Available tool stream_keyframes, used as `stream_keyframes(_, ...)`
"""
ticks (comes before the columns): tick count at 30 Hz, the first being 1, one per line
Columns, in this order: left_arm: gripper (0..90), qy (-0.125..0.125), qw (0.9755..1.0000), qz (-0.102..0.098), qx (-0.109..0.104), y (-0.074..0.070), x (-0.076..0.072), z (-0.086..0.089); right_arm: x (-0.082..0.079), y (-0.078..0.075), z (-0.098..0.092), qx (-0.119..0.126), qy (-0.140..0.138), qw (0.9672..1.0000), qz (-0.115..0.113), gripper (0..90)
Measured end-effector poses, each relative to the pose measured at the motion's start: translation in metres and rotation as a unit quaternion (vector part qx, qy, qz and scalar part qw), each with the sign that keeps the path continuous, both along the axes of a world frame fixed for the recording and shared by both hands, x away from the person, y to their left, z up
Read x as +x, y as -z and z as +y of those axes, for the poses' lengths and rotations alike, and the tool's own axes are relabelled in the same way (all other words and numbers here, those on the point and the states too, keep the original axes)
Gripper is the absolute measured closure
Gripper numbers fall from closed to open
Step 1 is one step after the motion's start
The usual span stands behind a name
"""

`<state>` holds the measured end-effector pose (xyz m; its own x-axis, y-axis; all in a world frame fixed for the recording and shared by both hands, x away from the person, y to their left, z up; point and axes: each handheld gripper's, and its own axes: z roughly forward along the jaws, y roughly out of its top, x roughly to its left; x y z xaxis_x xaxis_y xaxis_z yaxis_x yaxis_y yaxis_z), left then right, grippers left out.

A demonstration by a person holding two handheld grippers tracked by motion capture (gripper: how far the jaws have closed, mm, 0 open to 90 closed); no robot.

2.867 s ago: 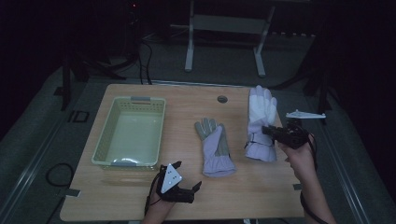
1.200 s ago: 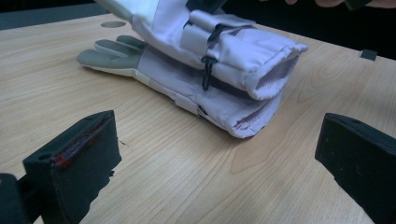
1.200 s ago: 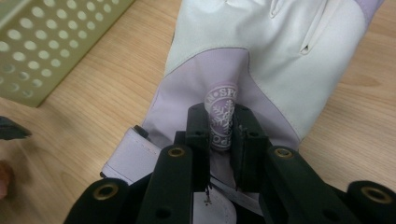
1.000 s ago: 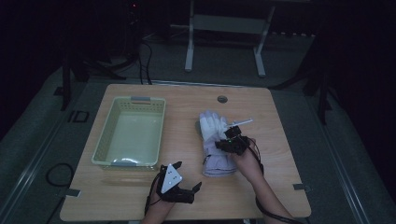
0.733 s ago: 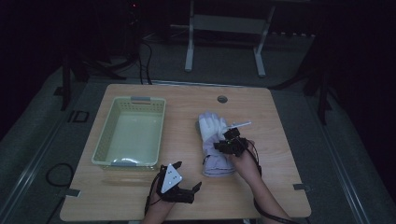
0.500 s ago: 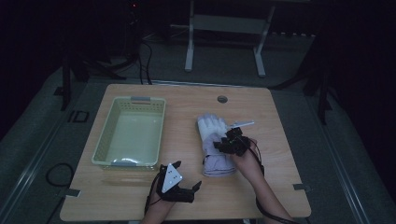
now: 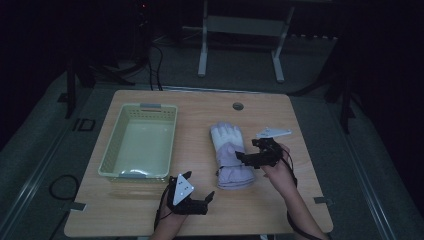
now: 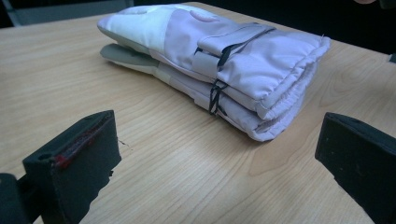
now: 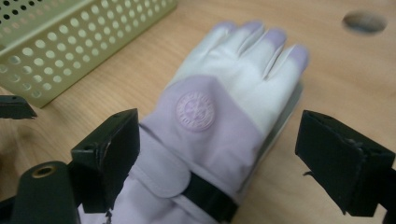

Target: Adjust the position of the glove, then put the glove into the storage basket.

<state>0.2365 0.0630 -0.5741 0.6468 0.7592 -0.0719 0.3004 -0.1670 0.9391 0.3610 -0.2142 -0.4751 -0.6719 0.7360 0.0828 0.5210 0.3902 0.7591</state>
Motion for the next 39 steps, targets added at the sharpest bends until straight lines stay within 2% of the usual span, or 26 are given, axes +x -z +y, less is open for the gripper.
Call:
stream_keyframes(2,0.0,0.009,0.9999,0.009,-0.005,0.000,0.002,0.001,-0.001,-0.003,-0.006,-0.013,-0.003,0.9995,-0.027,14.0)
stream_keyframes(3,0.0,0.011,0.9999,0.009,-0.005,0.000,0.003,0.001,-0.002,-0.004,-0.009,-0.013,-0.003,0.9994,-0.032,14.0)
stream_keyframes(4,0.0,0.010,0.9998,0.013,0.009,-0.001,0.004,0.000,-0.002,-0.005,-0.013,-0.011,-0.007,0.9993,-0.034,14.2)
stream_keyframes(6,0.0,0.009,0.9995,0.004,0.028,-0.002,0.006,-0.002,-0.003,-0.009,-0.021,-0.004,-0.009,0.9990,-0.044,14.5)
stream_keyframes(8,0.0,0.022,0.9994,0.001,0.025,-0.006,0.008,-0.003,-0.006,-0.011,-0.027,-0.004,-0.018,0.9974,-0.069,14.4)
stream_keyframes(9,0.0,0.020,0.9991,-0.002,0.036,-0.008,0.009,-0.003,-0.007,-0.012,-0.029,-0.002,-0.025,0.9966,-0.078,14.4)
stream_keyframes(11,0.0,0.025,0.9989,-0.009,0.037,-0.011,0.010,-0.002,-0.010,-0.013,-0.034,-0.004,-0.035,0.9951,-0.093,14.8)
stream_keyframes(13,0.0,0.019,0.9989,-0.003,0.043,-0.016,0.012,-0.001,-0.011,-0.012,-0.038,-0.013,-0.039,0.9957,-0.083,14.8)
stream_keyframes(15,0.0,0.013,0.9995,-0.008,0.028,-0.021,0.013,0.001,-0.012,-0.011,-0.042,-0.014,-0.036,0.9951,-0.091,14.9)
stream_keyframes(18,0.1,0.014,0.9997,0.002,0.018,-0.032,0.015,-0.002,-0.013,-0.009,-0.047,-0.002,-0.035,0.9955,-0.088,14.2)
stream_keyframes(20,1.1,0.019,0.9997,0.011,0.011,-0.039,0.017,-0.005,-0.013,-0.008,-0.048,-0.006,-0.030,0.9963,-0.080,13.1)
stream_keyframes(22,1.1,0.029,0.9994,0.019,0.000,-0.046,0.022,-0.008,-0.011,-0.007,-0.048,0.010,-0.027,0.9971,-0.070,12.0)
stream_keyframes(23,1.1,0.028,0.9992,0.027,0.003,-0.049,0.026,-0.010,-0.011,-0.006,-0.047,0.015,-0.016,0.9971,-0.073,12.0)
stream_keyframes(25,1.1,0.040,0.9984,0.037,0.012,-0.056,0.034,-0.015,-0.010,-0.005,-0.044,0.022,-0.022,0.9972,-0.069,10.7)
stream_keyframes(27,1.1,0.046,0.9980,0.035,0.025,-0.060,0.044,-0.022,-0.009,-0.004,-0.040,0.022,-0.024,0.9969,-0.071,10.8)
stream_keyframes(29,1.3,0.042,0.9979,0.033,0.038,-0.063,0.056,-0.028,-0.007,-0.002,-0.035,0.015,-0.022,0.9969,-0.074,14.6)
stream_keyframes(30,4.9,0.037,0.9984,0.023,0.035,-0.065,0.064,-0.031,-0.006,-0.002,-0.033,0.014,-0.027,0.9967,-0.075,15.1)
stream_keyframes(31,10.3,0.036,0.9986,0.021,0.031,-0.065,0.069,-0.032,-0.005,0.000,-0.030,0.008,-0.026,0.9963,-0.082,16.9)
stream_keyframes(35,14.6,0.042,0.9980,0.033,0.034,-0.069,0.095,-0.041,0.001,0.002,-0.024,0.000,-0.021,0.9956,-0.091,25.8)
stream_keyframes(36,14.6,0.036,0.9981,0.036,0.036,-0.070,0.099,-0.043,0.004,0.002,-0.023,0.001,-0.020,0.9956,-0.092,27.1)
stream_keyframes(38,15.1,0.040,0.9978,0.043,0.032,-0.069,0.103,-0.043,0.006,0.003,-0.022,0.002,-0.017,0.9953,-0.095,29.5)
stream_keyframes(39,15.1,0.028,0.9971,0.066,0.024,-0.065,0.109,-0.043,0.008,0.005,-0.021,0.003,-0.016,0.9958,-0.090,30.1)
